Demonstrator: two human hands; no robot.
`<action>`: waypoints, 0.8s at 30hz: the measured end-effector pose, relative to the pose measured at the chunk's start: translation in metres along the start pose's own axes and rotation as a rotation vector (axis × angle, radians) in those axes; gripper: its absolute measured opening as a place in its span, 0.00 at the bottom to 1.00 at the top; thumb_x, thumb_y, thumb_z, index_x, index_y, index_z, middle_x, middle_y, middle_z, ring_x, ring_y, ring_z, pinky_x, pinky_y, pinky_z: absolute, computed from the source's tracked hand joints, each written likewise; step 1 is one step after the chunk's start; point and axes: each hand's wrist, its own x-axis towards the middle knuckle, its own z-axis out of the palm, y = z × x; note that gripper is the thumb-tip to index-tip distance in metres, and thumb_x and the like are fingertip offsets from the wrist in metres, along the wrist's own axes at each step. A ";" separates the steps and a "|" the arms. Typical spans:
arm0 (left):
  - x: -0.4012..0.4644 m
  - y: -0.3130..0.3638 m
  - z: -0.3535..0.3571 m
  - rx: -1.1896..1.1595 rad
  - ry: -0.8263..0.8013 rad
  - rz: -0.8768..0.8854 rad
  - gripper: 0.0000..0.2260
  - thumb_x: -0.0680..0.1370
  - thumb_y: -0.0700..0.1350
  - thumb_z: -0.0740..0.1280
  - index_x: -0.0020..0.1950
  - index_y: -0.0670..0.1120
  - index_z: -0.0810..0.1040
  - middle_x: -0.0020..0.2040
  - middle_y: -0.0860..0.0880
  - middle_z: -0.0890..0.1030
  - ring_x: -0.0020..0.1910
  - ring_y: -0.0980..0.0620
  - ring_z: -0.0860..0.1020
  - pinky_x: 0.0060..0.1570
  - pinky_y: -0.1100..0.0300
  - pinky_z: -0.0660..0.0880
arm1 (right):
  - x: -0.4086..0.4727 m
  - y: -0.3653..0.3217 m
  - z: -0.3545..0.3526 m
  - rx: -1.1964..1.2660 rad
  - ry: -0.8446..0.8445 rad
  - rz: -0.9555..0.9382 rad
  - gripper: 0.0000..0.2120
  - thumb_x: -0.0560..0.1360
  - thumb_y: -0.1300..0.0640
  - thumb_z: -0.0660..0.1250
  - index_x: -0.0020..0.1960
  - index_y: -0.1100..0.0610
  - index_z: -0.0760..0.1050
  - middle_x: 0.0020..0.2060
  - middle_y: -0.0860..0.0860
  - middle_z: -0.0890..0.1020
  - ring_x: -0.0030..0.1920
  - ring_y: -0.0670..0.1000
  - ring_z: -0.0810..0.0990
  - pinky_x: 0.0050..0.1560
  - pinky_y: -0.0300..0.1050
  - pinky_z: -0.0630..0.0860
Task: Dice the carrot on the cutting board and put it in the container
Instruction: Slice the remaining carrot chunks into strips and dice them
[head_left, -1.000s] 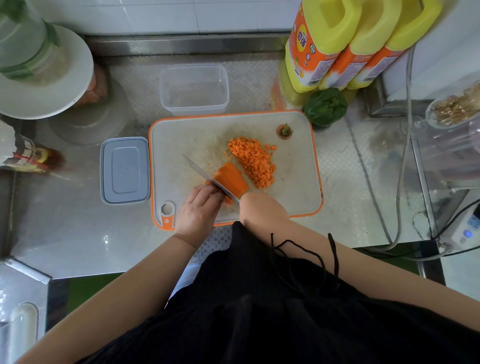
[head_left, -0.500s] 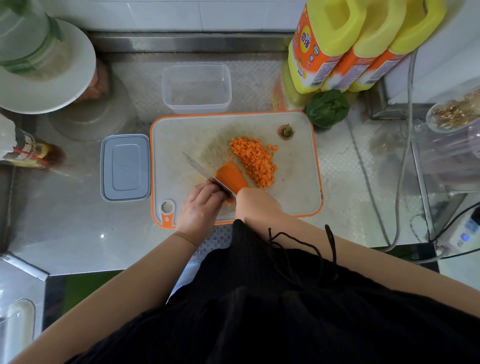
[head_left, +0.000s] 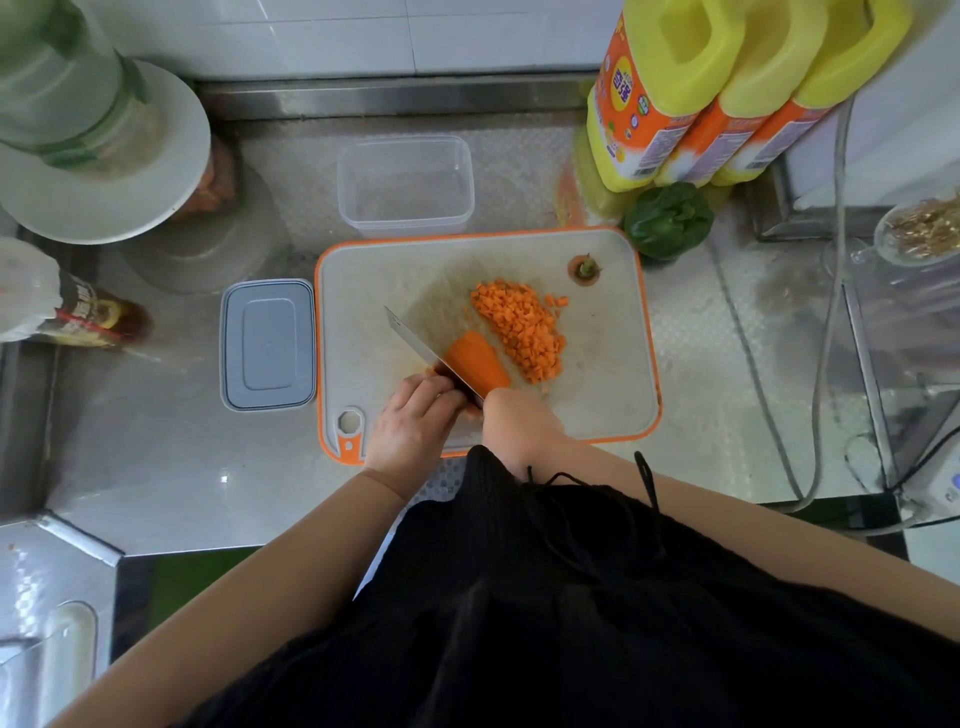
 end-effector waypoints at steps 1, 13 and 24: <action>0.000 -0.001 0.001 0.001 0.002 0.002 0.06 0.76 0.38 0.69 0.51 0.39 0.82 0.51 0.41 0.81 0.53 0.44 0.75 0.56 0.52 0.75 | 0.001 0.002 0.001 0.018 0.012 -0.001 0.06 0.78 0.65 0.59 0.51 0.63 0.74 0.37 0.54 0.73 0.40 0.56 0.75 0.39 0.46 0.69; 0.002 0.000 0.002 -0.003 0.007 0.005 0.05 0.78 0.39 0.68 0.51 0.40 0.82 0.51 0.43 0.81 0.52 0.43 0.77 0.57 0.52 0.76 | -0.008 0.013 -0.003 -0.072 -0.078 0.005 0.11 0.76 0.65 0.61 0.36 0.58 0.66 0.33 0.51 0.71 0.34 0.52 0.72 0.40 0.45 0.69; 0.004 -0.001 0.005 0.004 -0.016 0.004 0.03 0.78 0.38 0.70 0.50 0.41 0.83 0.50 0.43 0.80 0.51 0.43 0.78 0.56 0.51 0.76 | 0.004 0.023 0.015 -0.003 0.047 0.010 0.02 0.77 0.62 0.61 0.46 0.59 0.73 0.38 0.52 0.73 0.41 0.54 0.76 0.41 0.44 0.69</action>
